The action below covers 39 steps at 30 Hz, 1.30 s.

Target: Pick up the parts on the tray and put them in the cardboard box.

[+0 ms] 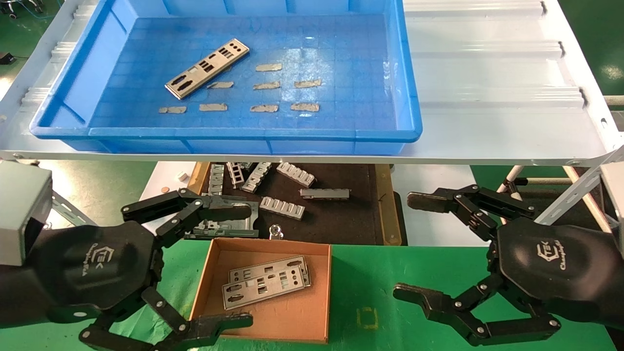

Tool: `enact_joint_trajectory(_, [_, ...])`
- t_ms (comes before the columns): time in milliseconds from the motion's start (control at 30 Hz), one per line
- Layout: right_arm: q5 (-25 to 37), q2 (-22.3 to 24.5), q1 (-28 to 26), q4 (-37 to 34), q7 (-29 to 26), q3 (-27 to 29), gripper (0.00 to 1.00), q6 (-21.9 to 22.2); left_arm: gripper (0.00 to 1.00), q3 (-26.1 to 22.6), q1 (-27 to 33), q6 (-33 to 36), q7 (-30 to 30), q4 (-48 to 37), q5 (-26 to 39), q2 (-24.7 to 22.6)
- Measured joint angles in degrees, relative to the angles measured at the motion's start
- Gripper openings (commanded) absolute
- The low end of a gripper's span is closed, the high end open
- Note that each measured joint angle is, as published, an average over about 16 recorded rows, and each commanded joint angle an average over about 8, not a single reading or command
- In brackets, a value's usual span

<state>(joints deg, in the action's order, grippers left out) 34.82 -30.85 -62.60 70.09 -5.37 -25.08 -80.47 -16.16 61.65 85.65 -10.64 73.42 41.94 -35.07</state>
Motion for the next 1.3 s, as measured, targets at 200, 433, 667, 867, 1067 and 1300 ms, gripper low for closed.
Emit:
enact_joint_trajectory(200, [0.00,0.00,0.00,0.00,0.00,0.00,1.00,0.00,1.00,0.00,0.00,0.00,0.00,0.00,0.00,0.00])
enact_joint_trajectory(433, [0.00,0.00,0.00,0.00,0.00,0.00,1.00,0.00,1.00,0.00,0.00,0.00,0.00,0.00,0.00,0.00])
enact_joint_trajectory(667, [0.00,0.00,0.00,0.00,0.00,0.00,1.00,0.00,1.00,0.00,0.00,0.00,0.00,0.00,0.00,0.00])
enact_joint_trajectory(867, [0.00,0.00,0.00,0.00,0.00,0.00,1.00,0.00,1.00,0.00,0.00,0.00,0.00,0.00,0.00,0.00])
enact_joint_trajectory(1067, [0.00,0.00,0.00,0.00,0.00,0.00,1.00,0.00,1.00,0.00,0.00,0.00,0.00,0.00,0.00,0.00])
enact_joint_trajectory(1300, [0.00,0.00,0.00,0.00,0.00,0.00,1.00,0.00,1.00,0.00,0.00,0.00,0.00,0.00,0.00,0.00])
